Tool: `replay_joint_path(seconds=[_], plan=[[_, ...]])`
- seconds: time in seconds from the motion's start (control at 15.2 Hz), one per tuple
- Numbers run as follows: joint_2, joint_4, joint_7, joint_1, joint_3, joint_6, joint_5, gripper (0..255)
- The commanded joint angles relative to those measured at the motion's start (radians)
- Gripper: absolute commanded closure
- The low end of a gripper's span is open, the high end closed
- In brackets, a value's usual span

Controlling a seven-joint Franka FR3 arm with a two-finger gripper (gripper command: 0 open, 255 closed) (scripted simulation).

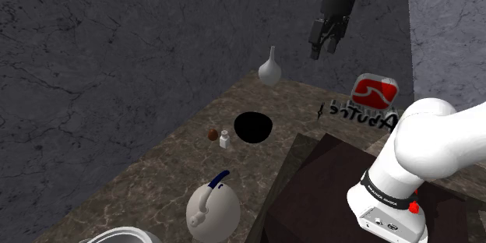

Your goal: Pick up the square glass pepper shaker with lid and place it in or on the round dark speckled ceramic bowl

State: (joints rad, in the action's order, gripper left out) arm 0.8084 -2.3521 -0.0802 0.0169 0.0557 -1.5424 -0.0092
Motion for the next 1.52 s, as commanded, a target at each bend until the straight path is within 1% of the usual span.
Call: replay_joint_path(seconds=[0.0,0.4,0.73,1.06,1.45], plan=[[0.0,0.0,0.0,0.0,0.0,0.0,0.0,0],[-0.131,-0.078,-0.014,-0.015,-0.019,-0.209,0.012,0],[-0.276,-0.104,-0.025,-0.028,-0.034,-0.38,0.02,0],[-0.447,-0.093,-0.035,-0.04,-0.049,-0.54,0.025,0],[-0.674,-0.032,-0.05,-0.051,-0.065,-0.706,0.025,0]])
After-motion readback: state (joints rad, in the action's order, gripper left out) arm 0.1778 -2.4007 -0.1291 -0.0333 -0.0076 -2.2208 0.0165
